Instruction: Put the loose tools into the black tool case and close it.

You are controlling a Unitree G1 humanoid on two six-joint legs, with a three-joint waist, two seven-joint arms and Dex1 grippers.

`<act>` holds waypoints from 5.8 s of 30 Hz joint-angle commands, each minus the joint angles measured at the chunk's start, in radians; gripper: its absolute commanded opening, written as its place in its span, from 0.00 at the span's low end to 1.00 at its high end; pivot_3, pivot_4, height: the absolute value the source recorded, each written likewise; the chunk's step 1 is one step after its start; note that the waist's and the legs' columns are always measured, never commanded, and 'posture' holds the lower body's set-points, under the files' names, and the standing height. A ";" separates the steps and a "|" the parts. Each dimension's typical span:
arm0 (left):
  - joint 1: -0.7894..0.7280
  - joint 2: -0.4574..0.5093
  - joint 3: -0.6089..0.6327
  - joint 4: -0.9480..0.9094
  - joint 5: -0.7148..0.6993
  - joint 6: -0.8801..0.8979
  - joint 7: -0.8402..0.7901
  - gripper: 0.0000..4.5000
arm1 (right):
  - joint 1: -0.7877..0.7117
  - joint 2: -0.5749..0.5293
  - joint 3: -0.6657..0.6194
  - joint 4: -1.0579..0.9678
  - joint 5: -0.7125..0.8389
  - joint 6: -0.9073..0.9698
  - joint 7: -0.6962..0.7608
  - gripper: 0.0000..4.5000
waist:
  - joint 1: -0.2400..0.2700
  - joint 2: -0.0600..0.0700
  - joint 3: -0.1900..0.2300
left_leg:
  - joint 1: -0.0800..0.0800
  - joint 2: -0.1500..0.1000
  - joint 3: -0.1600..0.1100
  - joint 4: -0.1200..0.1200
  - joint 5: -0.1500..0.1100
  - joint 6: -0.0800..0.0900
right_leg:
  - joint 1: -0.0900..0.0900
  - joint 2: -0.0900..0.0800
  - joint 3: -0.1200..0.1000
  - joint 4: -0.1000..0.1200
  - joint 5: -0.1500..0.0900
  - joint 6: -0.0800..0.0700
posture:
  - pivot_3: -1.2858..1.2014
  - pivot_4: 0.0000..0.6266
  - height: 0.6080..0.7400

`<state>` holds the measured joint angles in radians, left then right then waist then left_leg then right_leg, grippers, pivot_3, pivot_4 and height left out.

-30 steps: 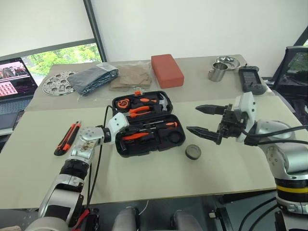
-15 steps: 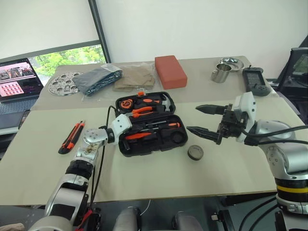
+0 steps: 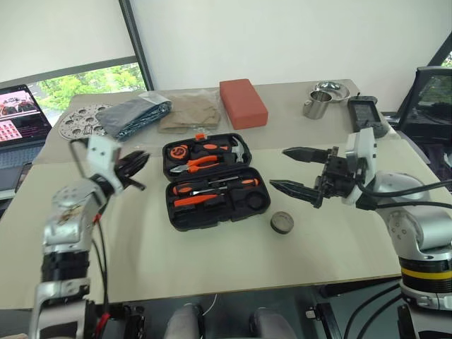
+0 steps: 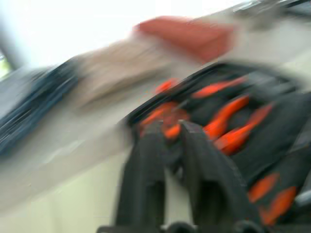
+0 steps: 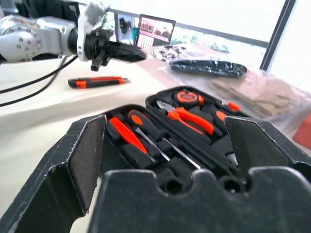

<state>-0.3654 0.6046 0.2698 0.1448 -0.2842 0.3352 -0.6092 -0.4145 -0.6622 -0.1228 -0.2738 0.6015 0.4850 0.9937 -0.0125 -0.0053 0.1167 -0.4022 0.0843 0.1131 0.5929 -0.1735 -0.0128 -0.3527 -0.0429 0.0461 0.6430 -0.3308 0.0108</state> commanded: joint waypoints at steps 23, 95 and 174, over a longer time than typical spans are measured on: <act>0.100 0.124 0.051 0.289 0.050 0.105 0.001 0.93 | -0.048 0.003 0.016 0.004 0.013 -0.023 0.030 1.00 | 0.009 -0.001 0.000 | 0.001 0.000 0.001 -0.002 0.000 0.000 | -0.001 -0.001 -0.001 0.000 0.000 0.000 | 0.52 0.24 0.97; -0.247 0.011 -0.432 -0.132 0.052 0.057 -0.606 0.97 | 0.120 -0.140 -0.016 -0.032 -0.036 -0.062 0.091 1.00 | 0.022 -0.001 -0.001 | -0.003 -0.003 0.003 0.004 -0.002 0.003 | 0.000 0.004 0.015 -0.002 -0.001 0.002 | 0.52 0.24 0.97; -0.085 0.226 -0.337 -0.473 -0.220 0.168 -0.616 1.00 | -0.020 -0.254 0.469 0.045 -0.462 0.064 0.194 0.02 | 0.011 -0.005 -0.008 | -0.004 0.000 -0.002 0.001 0.001 0.004 | -0.001 0.015 0.026 -0.002 -0.002 0.000 | 0.52 0.24 0.97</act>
<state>-0.4517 0.8153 -0.0889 -0.2973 -0.5072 0.5052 -1.2328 -0.4236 -0.9087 0.3440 -0.2271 0.1667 0.5565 1.1879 -0.0020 -0.0107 0.1086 -0.4059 0.0838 0.1112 0.5944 -0.1722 -0.0086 -0.3535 -0.0283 0.0723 0.6409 -0.3329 0.0105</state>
